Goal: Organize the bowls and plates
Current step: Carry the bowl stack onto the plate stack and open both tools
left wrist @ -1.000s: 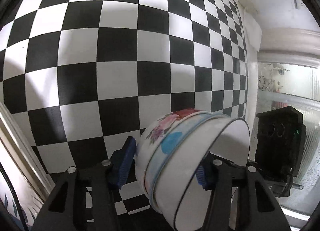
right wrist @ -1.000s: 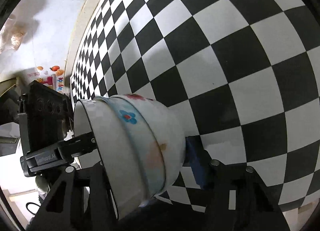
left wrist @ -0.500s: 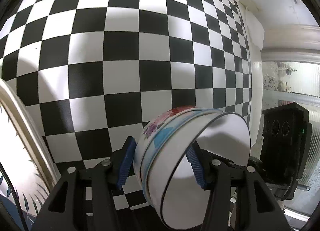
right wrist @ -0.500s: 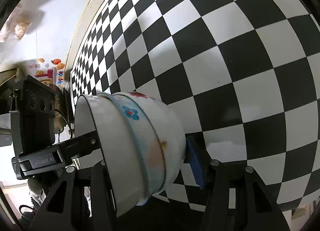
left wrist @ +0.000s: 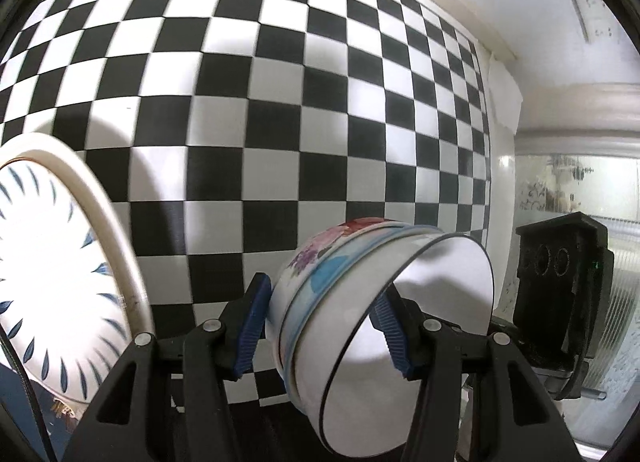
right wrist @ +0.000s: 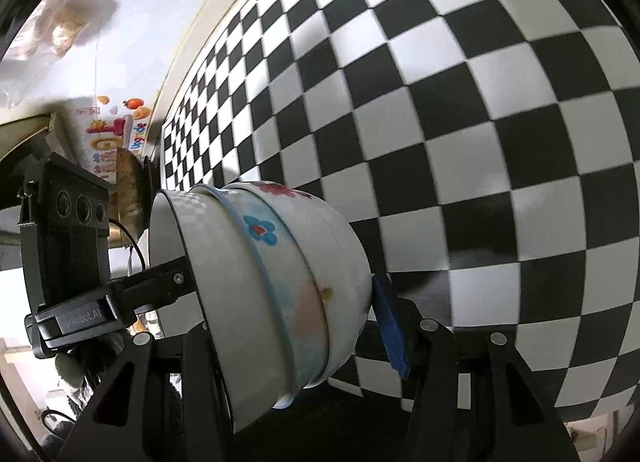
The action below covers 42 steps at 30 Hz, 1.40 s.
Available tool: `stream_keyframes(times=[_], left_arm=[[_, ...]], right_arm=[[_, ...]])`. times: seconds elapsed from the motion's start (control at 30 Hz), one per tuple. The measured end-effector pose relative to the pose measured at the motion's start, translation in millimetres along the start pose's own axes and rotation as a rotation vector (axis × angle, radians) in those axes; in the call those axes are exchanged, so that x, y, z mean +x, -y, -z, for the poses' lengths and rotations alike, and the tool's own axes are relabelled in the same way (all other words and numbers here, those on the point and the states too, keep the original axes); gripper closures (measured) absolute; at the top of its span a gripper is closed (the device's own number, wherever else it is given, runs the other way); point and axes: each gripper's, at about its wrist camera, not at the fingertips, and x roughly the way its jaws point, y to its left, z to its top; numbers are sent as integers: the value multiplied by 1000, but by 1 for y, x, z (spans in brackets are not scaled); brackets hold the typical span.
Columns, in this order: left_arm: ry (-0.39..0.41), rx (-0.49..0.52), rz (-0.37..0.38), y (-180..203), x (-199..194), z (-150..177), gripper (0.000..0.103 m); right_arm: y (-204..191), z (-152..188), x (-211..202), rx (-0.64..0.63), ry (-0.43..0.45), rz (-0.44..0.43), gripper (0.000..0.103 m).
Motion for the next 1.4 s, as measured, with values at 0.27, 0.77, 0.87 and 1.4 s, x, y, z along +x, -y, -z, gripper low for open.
stream_keyframes(times=[0.27, 0.77, 0.87, 1.4], left_arm=[[37, -26, -9, -27, -34, 3, 54], [54, -110, -20, -122, -87, 15, 54], [55, -138, -20, -141, -91, 17, 54], [40, -236, -13, -199, -90, 15, 54]], right_arm=[[-40, -5, 12, -51, -23, -13, 49], [-135, -1, 79, -132, -67, -15, 50], [-150, -1, 102, -144, -92, -8, 50], [-195, -8, 172, -203, -176, 62, 50]])
